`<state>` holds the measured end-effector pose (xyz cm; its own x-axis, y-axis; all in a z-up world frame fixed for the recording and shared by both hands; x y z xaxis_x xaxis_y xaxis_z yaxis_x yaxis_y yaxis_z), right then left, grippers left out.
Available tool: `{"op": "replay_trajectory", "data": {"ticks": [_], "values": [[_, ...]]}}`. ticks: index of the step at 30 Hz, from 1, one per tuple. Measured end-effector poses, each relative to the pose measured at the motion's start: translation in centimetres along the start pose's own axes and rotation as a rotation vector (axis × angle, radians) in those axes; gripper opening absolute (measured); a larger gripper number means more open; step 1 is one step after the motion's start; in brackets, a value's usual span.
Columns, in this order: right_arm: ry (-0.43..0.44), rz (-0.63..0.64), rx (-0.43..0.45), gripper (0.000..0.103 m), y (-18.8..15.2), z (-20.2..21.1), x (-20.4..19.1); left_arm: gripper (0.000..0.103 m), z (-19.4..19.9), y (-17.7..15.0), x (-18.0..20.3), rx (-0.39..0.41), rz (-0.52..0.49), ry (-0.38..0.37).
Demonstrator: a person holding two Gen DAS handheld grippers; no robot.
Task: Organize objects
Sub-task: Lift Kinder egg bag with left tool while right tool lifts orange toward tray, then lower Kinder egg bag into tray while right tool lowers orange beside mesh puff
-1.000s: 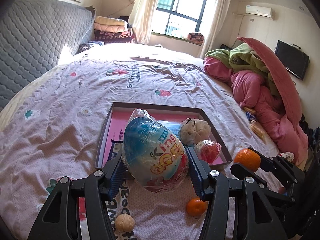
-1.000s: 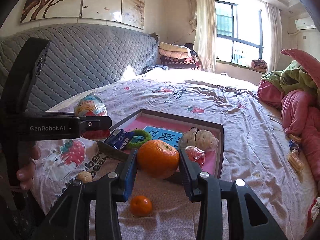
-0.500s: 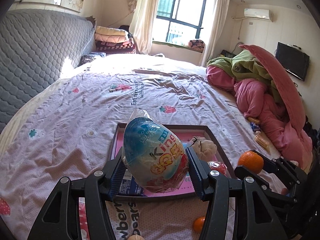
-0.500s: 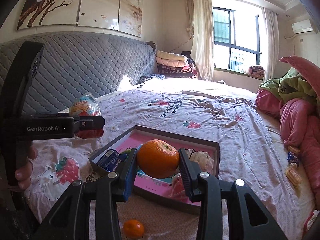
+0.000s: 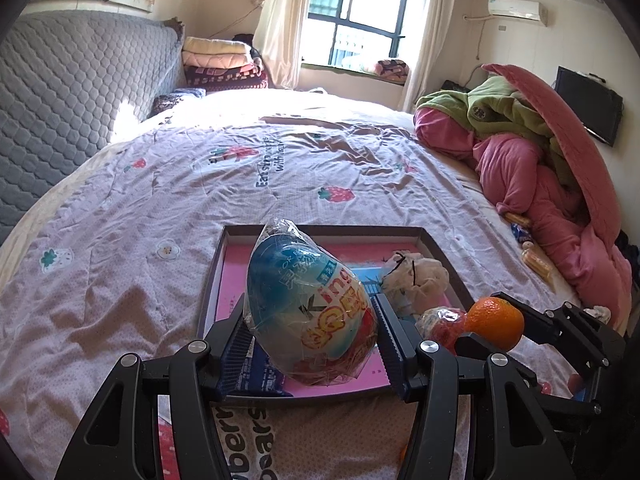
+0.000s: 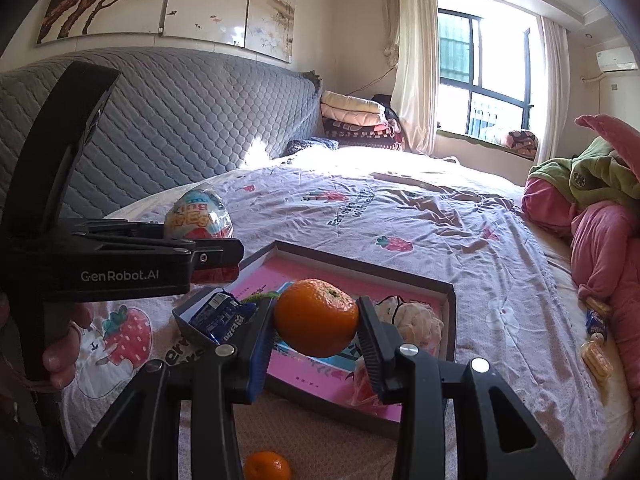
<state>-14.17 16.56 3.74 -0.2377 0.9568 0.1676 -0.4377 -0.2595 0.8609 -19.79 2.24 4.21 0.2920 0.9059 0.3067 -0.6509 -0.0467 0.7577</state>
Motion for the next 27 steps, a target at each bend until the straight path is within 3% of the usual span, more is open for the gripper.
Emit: {"op": "replay_trajectory", "data": {"ticks": [27], "values": [[0.019,0.046,-0.15,0.04,-3.6,-5.6,-0.7,0.059,-5.1,-3.4,-1.9,-0.1,0.012,-0.002]]}}
Point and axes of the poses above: each gripper's, at about its wrist camera, not at the fingertips, and z roughly against the way its jaws point, x to its right, y to its top, the point moved 6 cm from there along -z, roughly the way its jaws point, and after that the axes turned 15 degrees about -y, right-handed, at the moved point
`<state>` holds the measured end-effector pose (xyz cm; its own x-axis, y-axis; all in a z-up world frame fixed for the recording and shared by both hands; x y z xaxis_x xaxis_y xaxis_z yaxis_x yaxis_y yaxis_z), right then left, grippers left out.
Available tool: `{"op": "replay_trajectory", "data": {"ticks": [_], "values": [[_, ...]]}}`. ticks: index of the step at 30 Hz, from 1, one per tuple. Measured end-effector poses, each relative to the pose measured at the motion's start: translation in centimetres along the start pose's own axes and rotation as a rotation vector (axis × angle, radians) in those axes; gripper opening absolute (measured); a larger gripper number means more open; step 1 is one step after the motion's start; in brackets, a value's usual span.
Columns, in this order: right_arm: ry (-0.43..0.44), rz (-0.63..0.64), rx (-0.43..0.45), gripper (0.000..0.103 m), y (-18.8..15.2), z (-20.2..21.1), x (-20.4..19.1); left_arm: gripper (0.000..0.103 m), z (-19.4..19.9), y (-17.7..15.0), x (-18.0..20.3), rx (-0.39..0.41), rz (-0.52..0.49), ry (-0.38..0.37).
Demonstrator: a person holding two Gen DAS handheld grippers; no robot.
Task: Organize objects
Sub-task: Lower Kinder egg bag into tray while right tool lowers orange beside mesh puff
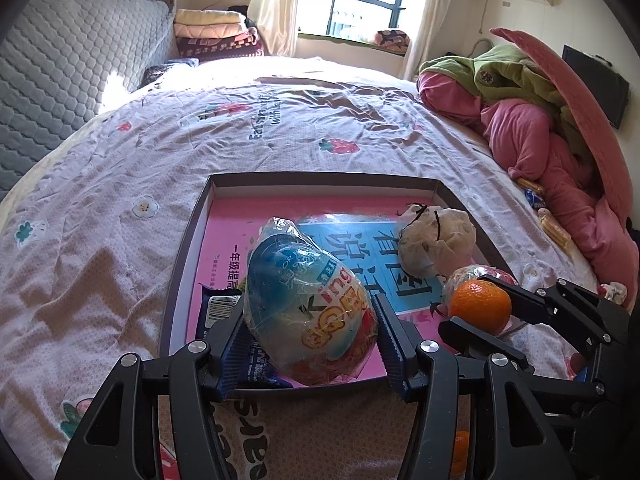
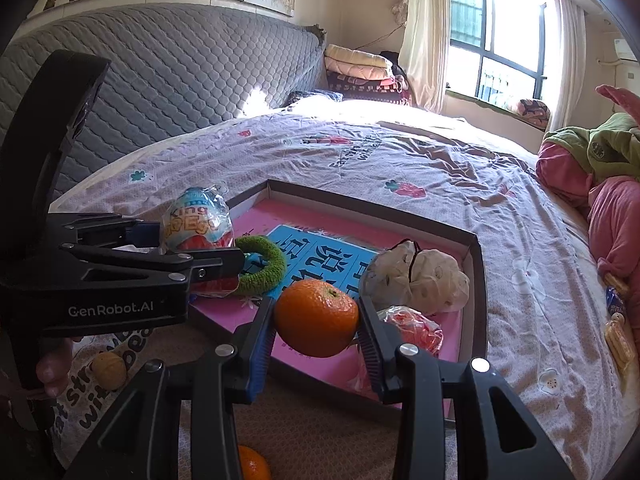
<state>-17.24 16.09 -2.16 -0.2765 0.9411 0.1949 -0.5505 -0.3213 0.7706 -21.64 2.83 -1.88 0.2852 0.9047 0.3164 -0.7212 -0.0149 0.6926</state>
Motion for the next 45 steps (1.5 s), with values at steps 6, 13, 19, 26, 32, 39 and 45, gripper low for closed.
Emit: {"op": "replay_trajectory", "data": {"ticks": [6,13,19,26,32,39,45], "values": [[0.003,-0.001,-0.016,0.04,-0.2,-0.7,-0.1,0.059,-0.1,-0.2,-0.2,-0.006,0.003,-0.005],[0.004,0.006,-0.03,0.04,-0.4,-1.4,-0.4,0.059,-0.7,-0.5,-0.1,-0.02,-0.005,-0.009],[-0.005,0.004,-0.051,0.04,-0.7,-1.9,-0.1,0.059,-1.2,-0.7,0.3,-0.027,-0.022,0.0],[-0.034,0.004,-0.067,0.04,-1.0,-2.3,0.4,0.059,-1.4,-0.6,0.8,-0.023,-0.032,-0.007],[-0.065,0.004,-0.084,0.04,-1.2,-2.6,1.1,0.059,-1.8,-0.6,1.6,-0.029,-0.051,-0.022],[-0.07,-0.004,-0.112,0.04,-1.7,-3.1,1.7,0.059,-2.9,-1.1,2.3,-0.052,-0.071,-0.017],[-0.071,-0.001,-0.125,0.04,-1.9,-3.4,1.8,0.06,-3.4,-1.2,2.0,-0.065,-0.059,-0.019]]}}
Point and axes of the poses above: each gripper's, at about its wrist camera, not at the fingertips, and z roughly against the way its jaws point, x to its right, y to its top, the point moved 6 cm from there along -z, roughly the way its jaws point, and after that the axes turned 15 degrees about -y, right-handed, at the moved point
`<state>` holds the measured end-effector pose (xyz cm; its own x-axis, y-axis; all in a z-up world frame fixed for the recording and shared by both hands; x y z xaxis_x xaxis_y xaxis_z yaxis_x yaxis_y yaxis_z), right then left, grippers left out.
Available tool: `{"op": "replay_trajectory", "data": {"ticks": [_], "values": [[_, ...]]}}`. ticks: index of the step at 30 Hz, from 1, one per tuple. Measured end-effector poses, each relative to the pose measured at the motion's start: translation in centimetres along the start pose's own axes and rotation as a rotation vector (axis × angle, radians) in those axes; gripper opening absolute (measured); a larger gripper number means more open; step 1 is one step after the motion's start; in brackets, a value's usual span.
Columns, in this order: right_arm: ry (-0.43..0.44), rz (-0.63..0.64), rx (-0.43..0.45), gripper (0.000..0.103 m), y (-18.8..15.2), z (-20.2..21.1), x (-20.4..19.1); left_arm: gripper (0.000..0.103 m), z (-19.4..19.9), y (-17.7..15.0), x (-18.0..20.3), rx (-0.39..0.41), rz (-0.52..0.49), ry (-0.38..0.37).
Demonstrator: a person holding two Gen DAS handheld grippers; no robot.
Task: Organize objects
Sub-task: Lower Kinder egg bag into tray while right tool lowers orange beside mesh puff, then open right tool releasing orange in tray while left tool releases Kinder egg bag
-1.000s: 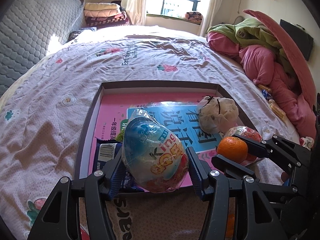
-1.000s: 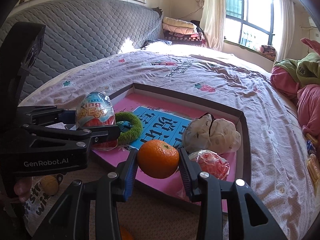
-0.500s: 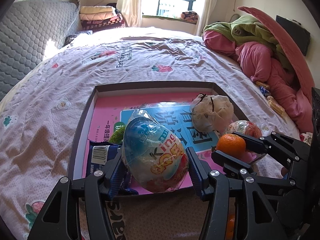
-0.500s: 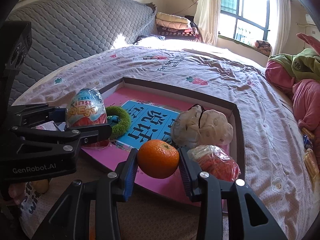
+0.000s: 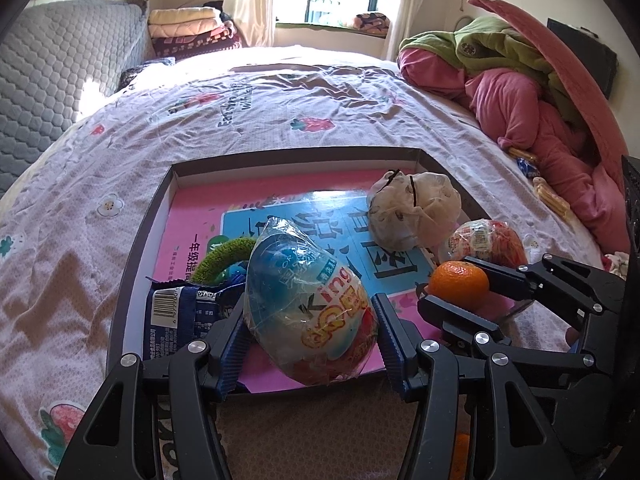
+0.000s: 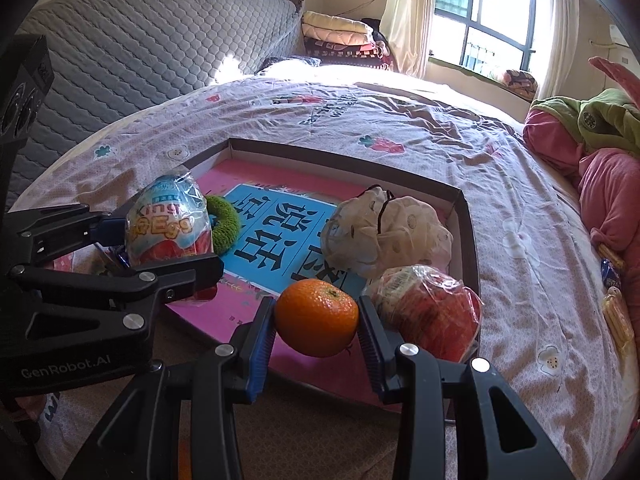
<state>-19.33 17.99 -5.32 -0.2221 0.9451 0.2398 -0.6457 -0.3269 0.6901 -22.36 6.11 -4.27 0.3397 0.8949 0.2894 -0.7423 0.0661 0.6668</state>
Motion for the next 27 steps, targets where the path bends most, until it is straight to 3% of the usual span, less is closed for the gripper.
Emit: {"op": "replay_trajectory", "data": {"ticks": [16,20,27], "values": [[-0.008,0.025,0.013,0.041,0.1,0.3,-0.2,0.06,-0.8,-0.1,-0.6,-0.029,0.04,0.007],[-0.009,0.042,0.028,0.049,0.2,0.6,-0.4,0.06,-0.7,-0.1,-0.5,-0.031,0.037,0.016],[-0.03,0.045,0.049,0.052,0.3,1.4,0.1,0.06,-0.6,-0.2,-0.5,-0.038,0.042,0.019]]}}
Point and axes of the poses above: each gripper's, at about its wrist camera, not at the fingertips, and z roughly against the way its jaws point, x to its right, y to its top, the point moved 6 cm from there along -z, roughly the way its jaws point, and after that the axes turned 15 degrees about -y, right-handed, at the moved point
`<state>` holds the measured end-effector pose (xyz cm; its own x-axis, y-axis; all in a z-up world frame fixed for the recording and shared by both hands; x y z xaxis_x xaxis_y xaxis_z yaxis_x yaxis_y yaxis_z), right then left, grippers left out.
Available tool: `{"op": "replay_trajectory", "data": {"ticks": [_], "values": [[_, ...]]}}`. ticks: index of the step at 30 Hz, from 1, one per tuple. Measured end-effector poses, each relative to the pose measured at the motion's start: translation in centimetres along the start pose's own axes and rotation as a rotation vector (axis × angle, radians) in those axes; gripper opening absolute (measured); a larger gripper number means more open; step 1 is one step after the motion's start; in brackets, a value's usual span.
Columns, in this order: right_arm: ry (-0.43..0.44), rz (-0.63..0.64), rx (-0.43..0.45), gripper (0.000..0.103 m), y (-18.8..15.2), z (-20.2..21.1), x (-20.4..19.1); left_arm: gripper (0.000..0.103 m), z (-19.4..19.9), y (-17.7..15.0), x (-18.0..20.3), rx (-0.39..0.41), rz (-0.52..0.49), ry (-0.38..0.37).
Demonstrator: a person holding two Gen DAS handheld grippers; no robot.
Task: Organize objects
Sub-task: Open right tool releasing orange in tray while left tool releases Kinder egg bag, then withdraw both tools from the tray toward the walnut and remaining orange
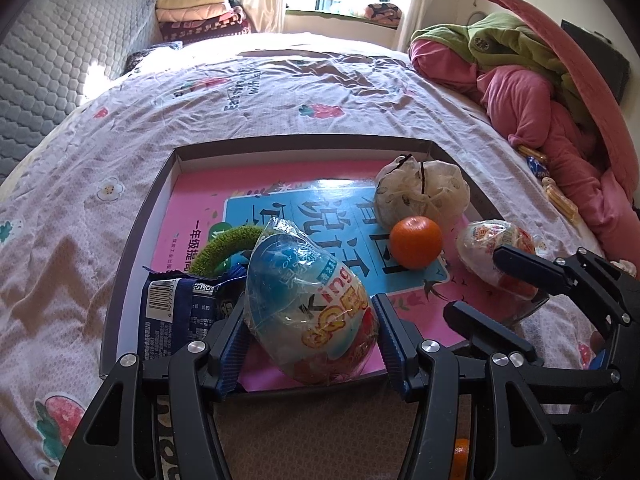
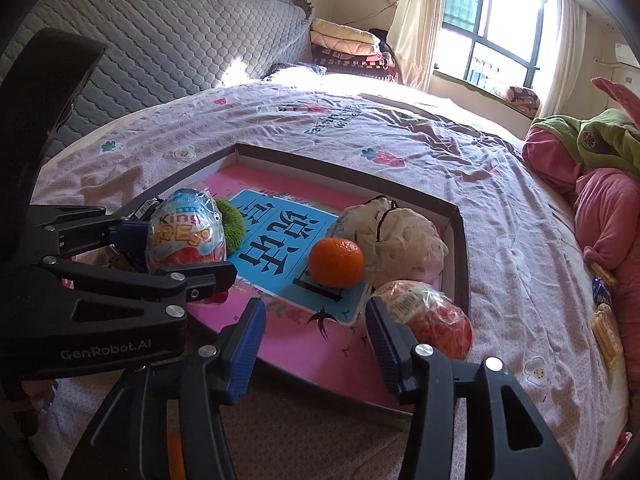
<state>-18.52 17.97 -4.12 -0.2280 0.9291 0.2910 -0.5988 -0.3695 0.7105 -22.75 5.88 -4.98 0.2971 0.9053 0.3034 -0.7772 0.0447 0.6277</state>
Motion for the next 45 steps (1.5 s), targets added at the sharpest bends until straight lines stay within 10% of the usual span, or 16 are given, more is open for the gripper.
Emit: {"op": "replay_trajectory", "data": {"ticks": [45], "values": [[0.043,-0.217,0.138,0.068,1.5,5.7,5.2,0.071,8.6,3.0,1.1,0.114,0.037,0.05]]}}
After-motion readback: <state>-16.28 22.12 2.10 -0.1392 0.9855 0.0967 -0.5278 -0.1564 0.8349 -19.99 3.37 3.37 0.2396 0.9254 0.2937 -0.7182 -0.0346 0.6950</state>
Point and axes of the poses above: each gripper's, at about its wrist camera, not at the fingertips, and z roughly against the way its jaws point, x to its right, y to its top, the point moved 6 cm from there along -z, roughly the way its jaws point, and after that the axes turned 15 degrees about -y, right-handed, at the moved point
